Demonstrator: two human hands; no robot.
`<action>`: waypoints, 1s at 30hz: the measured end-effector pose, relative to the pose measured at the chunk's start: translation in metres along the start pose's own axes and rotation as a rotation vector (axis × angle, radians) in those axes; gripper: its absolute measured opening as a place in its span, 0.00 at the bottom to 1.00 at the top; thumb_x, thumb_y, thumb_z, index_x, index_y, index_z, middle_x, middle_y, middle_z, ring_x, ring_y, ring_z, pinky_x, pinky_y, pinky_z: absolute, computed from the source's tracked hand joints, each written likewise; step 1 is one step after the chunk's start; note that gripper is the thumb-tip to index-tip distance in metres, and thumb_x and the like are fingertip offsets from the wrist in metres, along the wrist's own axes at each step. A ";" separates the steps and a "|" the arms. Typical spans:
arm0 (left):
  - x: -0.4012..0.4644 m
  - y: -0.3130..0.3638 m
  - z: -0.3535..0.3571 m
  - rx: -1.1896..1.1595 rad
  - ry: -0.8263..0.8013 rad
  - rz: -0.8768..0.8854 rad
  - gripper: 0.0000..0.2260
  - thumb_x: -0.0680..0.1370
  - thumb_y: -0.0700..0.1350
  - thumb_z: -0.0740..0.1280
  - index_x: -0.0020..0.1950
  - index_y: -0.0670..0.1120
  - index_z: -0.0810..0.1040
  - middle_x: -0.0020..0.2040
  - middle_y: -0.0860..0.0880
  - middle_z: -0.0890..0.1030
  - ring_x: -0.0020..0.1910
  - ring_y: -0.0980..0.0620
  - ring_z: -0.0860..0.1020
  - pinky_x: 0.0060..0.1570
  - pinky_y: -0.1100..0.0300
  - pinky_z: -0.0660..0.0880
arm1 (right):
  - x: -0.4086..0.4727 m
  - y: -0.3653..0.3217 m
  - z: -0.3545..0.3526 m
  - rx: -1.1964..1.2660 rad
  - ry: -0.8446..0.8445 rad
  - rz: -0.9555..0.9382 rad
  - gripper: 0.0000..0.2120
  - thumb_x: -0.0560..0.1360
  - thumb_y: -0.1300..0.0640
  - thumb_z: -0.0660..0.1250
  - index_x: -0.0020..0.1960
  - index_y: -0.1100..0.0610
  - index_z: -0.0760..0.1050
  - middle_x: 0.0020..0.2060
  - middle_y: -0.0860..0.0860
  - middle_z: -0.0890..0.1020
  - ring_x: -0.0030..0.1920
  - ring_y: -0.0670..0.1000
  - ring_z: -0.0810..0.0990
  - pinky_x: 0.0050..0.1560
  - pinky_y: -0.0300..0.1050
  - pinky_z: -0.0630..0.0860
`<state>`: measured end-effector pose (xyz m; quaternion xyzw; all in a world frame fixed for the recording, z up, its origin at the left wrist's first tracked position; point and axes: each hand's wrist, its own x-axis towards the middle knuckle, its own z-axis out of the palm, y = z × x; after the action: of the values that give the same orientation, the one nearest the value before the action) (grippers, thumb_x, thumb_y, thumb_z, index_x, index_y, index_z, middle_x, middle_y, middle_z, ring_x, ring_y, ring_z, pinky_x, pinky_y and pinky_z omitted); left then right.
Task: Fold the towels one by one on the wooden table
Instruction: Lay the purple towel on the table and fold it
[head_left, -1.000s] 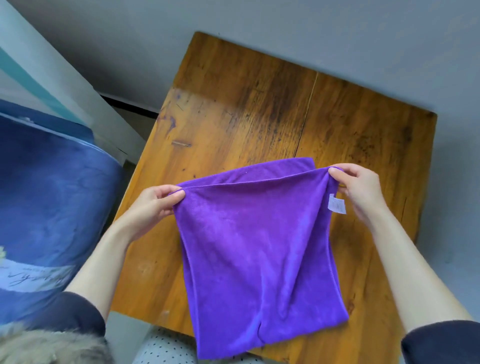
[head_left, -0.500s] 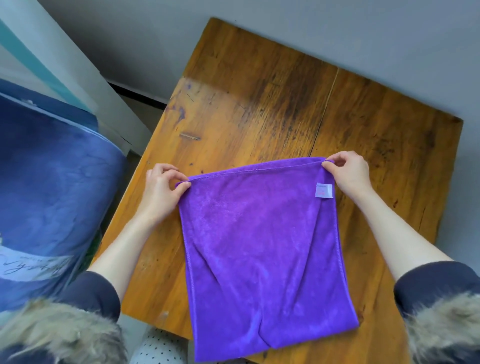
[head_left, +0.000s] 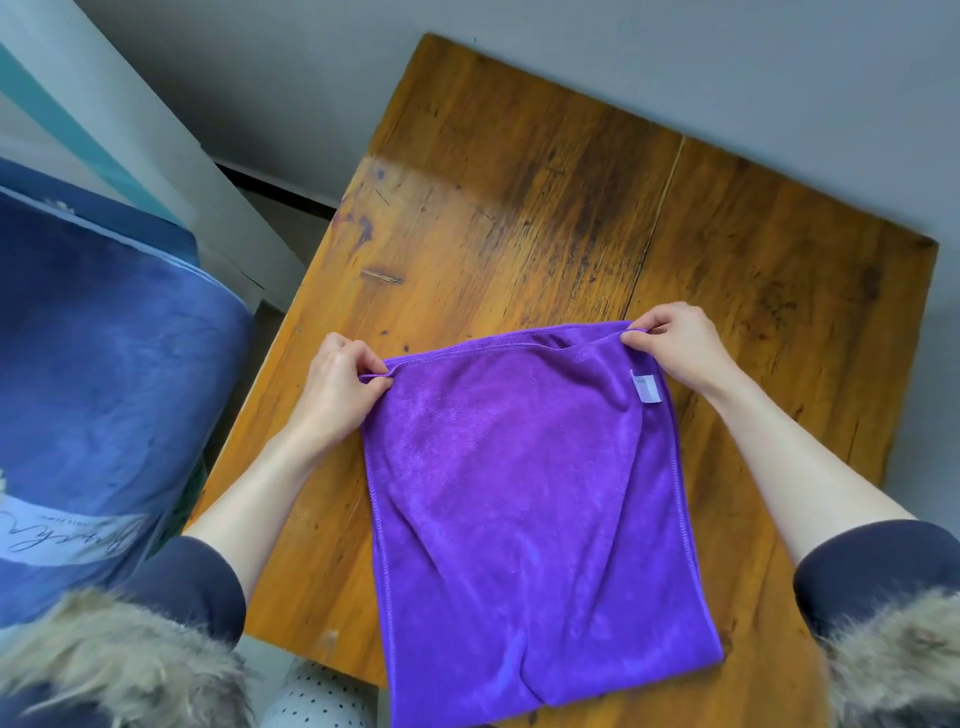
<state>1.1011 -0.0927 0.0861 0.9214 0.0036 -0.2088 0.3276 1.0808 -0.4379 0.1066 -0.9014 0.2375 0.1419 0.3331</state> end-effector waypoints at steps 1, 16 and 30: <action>0.001 0.002 0.000 -0.018 0.004 -0.009 0.06 0.73 0.39 0.71 0.39 0.48 0.76 0.49 0.48 0.70 0.48 0.52 0.70 0.46 0.62 0.65 | -0.001 0.001 -0.002 0.036 0.003 0.023 0.04 0.72 0.57 0.70 0.39 0.55 0.78 0.41 0.51 0.80 0.45 0.50 0.77 0.43 0.42 0.72; -0.015 0.041 -0.098 -0.367 -0.129 0.066 0.03 0.70 0.42 0.74 0.37 0.48 0.82 0.35 0.54 0.83 0.35 0.65 0.79 0.38 0.71 0.72 | -0.093 -0.013 -0.094 0.479 0.106 0.133 0.03 0.75 0.63 0.66 0.44 0.59 0.77 0.41 0.55 0.80 0.45 0.52 0.78 0.50 0.46 0.75; -0.041 0.155 -0.243 -0.534 -0.099 0.611 0.05 0.75 0.38 0.68 0.40 0.45 0.81 0.35 0.55 0.83 0.35 0.63 0.78 0.38 0.74 0.72 | -0.247 -0.102 -0.187 0.895 0.514 -0.068 0.06 0.73 0.68 0.65 0.41 0.61 0.77 0.29 0.47 0.83 0.32 0.41 0.80 0.35 0.31 0.76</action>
<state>1.1787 -0.0619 0.3644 0.7517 -0.2317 -0.1376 0.6019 0.9429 -0.4127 0.4014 -0.6836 0.3197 -0.2103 0.6214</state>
